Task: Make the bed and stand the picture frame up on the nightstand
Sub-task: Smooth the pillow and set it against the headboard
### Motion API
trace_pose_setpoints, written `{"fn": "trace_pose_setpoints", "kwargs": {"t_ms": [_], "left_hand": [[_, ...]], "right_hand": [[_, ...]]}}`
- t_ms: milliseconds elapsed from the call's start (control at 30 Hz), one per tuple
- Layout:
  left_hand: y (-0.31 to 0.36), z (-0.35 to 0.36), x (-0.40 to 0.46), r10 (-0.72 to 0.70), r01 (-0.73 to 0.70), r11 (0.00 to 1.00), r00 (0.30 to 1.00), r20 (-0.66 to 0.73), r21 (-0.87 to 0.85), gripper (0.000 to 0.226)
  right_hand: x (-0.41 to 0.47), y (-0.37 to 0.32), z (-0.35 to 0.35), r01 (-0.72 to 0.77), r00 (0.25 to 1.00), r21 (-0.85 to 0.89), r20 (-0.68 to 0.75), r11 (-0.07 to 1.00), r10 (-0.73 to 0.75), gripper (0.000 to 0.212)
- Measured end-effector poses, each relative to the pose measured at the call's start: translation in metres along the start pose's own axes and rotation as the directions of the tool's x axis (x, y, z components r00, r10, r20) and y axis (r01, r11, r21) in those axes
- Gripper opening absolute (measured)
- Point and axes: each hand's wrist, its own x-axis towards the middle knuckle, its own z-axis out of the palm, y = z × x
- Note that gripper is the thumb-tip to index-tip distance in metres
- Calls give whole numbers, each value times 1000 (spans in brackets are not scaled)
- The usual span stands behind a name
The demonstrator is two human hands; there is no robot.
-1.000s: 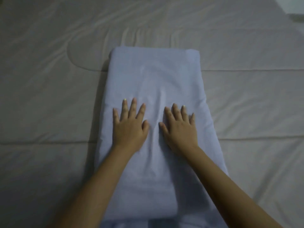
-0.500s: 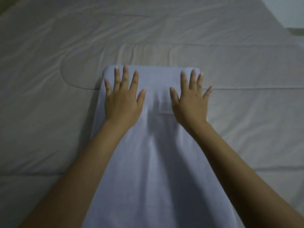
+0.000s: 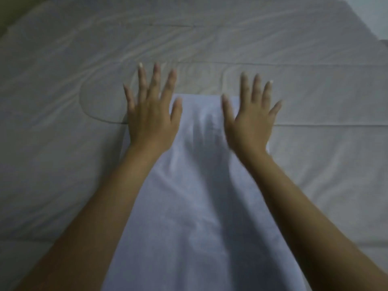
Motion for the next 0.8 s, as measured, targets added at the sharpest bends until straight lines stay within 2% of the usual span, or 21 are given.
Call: {"fn": "trace_pose_setpoints", "kwargs": {"t_ms": [33,67,100,133,167,233,300,333,367,400,433,467,500,567,633,700,733,767,800], "left_hand": [[-3,11,-17,27,-32,999,991,134,33,65],[-10,27,-31,37,-65,994,955,293,86,69],[-17,39,-34,18,-64,993,918,397,103,67],[-20,43,-26,-4,-40,995,904,427,93,62],[-18,37,-15,-28,-3,997,912,409,75,60],[-3,5,1,-45,39,999,970,238,29,59],[7,-17,-8,-16,16,1000,1000,5,-7,57],[7,-18,-23,-4,3,1000,999,-41,-19,56],[7,-12,-42,16,-16,1000,1000,13,-15,57],[6,-3,-61,36,-39,999,986,166,12,61],[2,11,-76,54,-72,996,942,331,43,66],[-3,23,-81,60,-87,995,907,416,48,68],[-4,27,-77,51,-71,997,898,437,29,64],[5,7,-59,28,-10,999,918,395,-49,58],[17,-32,-59,16,10,993,976,217,-119,57],[20,-54,-93,17,-10,988,999,46,-152,56],[18,-54,-122,18,-11,989,999,42,-145,55],[18,-51,-154,31,-16,992,992,122,-123,56],[15,-42,-181,49,-30,997,965,257,-77,57]], "right_hand": [[-19,5,8,117,989,-39,100,992,-112,71],[-35,15,21,206,946,-77,272,976,-178,75],[-40,30,32,207,899,-117,415,971,-142,74],[-31,39,37,145,882,-129,466,981,-69,70],[-16,42,35,51,897,-129,442,990,11,66],[6,29,11,-125,936,-129,315,984,160,63],[1,12,-11,-146,981,-76,121,986,155,61],[-12,8,-14,-96,995,-39,28,995,97,62],[-32,8,-12,-3,1000,-9,16,1000,3,63],[-55,8,-5,124,986,-4,112,992,-123,67],[-75,12,5,254,927,-11,289,967,-240,72],[-85,22,17,323,858,-41,434,946,-274,74],[-82,30,23,305,838,-59,491,951,-238,71],[-62,29,13,127,895,-87,440,988,-76,62],[-61,15,-21,-43,957,-56,285,998,57,61],[-95,6,-47,-93,992,68,92,993,86,61],[-125,7,-53,-74,997,121,44,990,69,62],[-160,6,-53,-14,996,119,89,993,3,62],[-192,8,-48,94,972,60,209,994,-105,62]]}}
